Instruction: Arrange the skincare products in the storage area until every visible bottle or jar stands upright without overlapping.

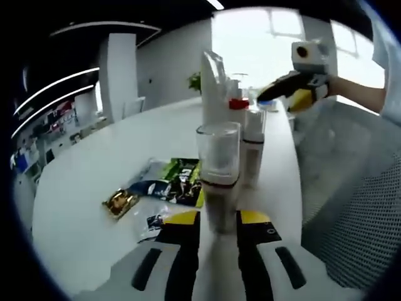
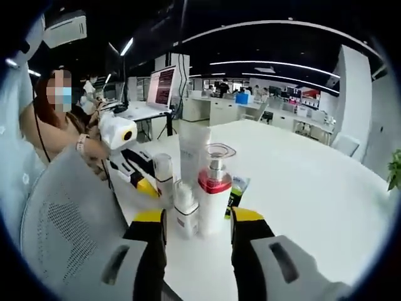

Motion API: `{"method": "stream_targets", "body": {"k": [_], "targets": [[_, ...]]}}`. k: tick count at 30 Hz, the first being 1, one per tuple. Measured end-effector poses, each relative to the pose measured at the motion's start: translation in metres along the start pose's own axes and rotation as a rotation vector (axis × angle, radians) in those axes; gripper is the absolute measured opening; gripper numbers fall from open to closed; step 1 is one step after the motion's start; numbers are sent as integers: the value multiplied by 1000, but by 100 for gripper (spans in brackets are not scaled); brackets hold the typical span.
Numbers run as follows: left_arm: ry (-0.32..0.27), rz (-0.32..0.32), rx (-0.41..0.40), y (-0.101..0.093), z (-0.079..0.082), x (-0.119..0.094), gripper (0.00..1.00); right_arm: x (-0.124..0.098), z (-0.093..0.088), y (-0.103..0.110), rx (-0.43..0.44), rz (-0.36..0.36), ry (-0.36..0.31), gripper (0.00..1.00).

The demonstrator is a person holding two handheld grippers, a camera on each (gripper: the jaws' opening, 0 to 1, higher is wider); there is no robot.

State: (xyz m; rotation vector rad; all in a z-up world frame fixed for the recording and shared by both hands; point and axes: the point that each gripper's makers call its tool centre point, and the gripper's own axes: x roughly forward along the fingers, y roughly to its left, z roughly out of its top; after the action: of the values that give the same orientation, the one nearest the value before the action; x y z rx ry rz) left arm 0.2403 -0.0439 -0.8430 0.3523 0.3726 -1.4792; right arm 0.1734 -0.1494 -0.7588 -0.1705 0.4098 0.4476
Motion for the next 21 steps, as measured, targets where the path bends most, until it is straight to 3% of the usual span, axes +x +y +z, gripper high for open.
{"method": "stream_targets", "body": {"k": [9, 21], "targets": [[-12, -21, -23, -1, 2, 7, 16, 8, -1, 2, 34, 42, 3, 62], [-13, -86, -19, -8, 7, 15, 16, 7, -9, 6, 15, 57, 43, 61]]}}
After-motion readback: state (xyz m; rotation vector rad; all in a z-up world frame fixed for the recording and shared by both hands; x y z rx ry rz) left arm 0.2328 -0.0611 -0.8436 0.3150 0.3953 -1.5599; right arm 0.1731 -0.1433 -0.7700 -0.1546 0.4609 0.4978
